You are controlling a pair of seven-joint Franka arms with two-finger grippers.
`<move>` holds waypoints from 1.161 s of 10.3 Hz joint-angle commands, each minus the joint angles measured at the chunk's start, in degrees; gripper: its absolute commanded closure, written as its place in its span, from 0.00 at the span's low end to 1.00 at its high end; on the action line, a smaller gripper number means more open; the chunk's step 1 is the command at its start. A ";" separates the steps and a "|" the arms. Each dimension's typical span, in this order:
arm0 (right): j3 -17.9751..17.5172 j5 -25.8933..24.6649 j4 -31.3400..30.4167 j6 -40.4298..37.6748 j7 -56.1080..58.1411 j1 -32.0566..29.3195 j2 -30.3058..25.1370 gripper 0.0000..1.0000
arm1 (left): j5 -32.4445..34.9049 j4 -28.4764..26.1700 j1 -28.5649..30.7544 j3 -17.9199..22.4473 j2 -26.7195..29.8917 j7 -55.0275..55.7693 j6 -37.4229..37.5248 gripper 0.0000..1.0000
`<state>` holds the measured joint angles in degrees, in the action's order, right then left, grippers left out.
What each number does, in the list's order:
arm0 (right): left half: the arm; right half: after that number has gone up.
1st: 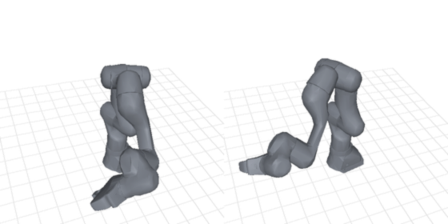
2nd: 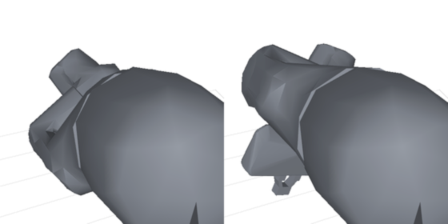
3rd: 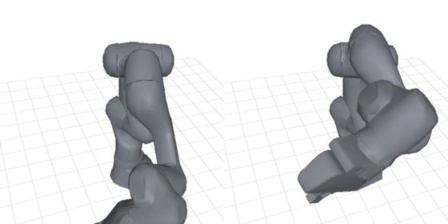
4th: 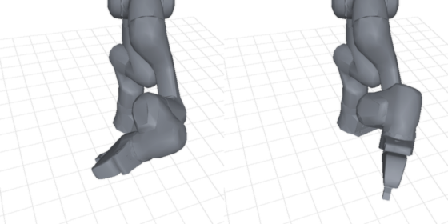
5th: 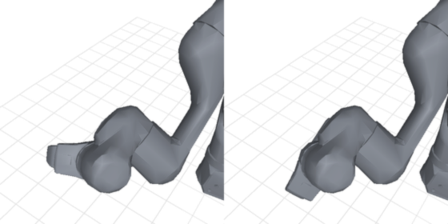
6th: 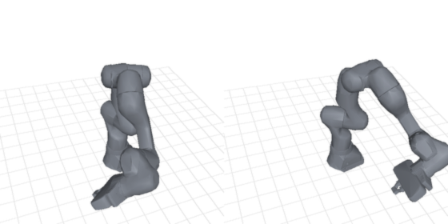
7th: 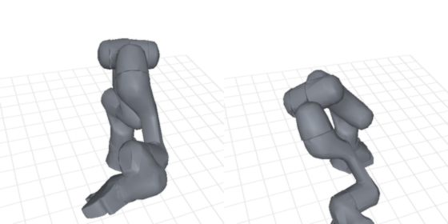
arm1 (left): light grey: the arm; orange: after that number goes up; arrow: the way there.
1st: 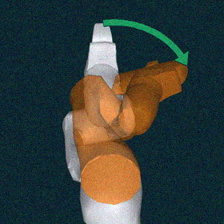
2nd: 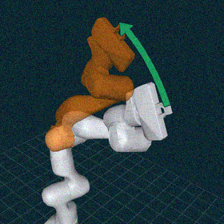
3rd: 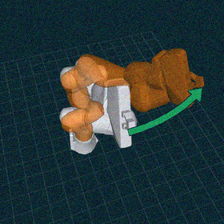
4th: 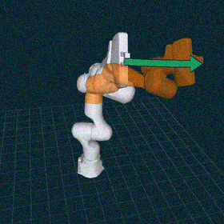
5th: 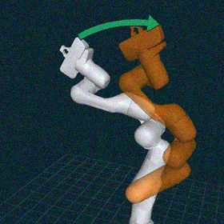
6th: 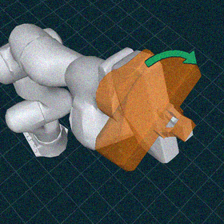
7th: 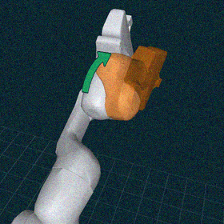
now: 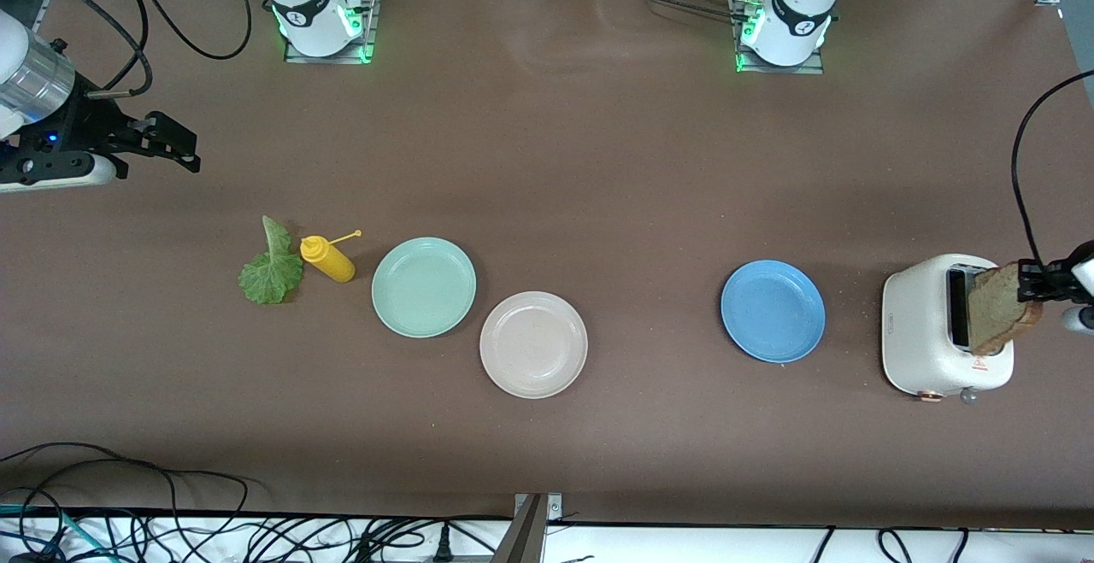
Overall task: Make sandwich on beige plate with both arms
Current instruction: 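Carry the toast slice over the beige plate with the left gripper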
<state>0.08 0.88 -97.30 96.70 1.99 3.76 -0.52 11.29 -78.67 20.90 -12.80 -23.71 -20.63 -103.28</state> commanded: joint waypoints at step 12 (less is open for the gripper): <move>1.06 -0.97 6.14 -5.19 -4.98 0.90 -0.01 0.00 | -33.17 -2.72 -19.55 -13.39 -11.78 53.82 -15.30 1.00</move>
<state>0.28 0.24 -94.54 94.17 -2.19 4.61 -0.54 -19.55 -82.75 3.99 -26.39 -32.85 29.46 -113.03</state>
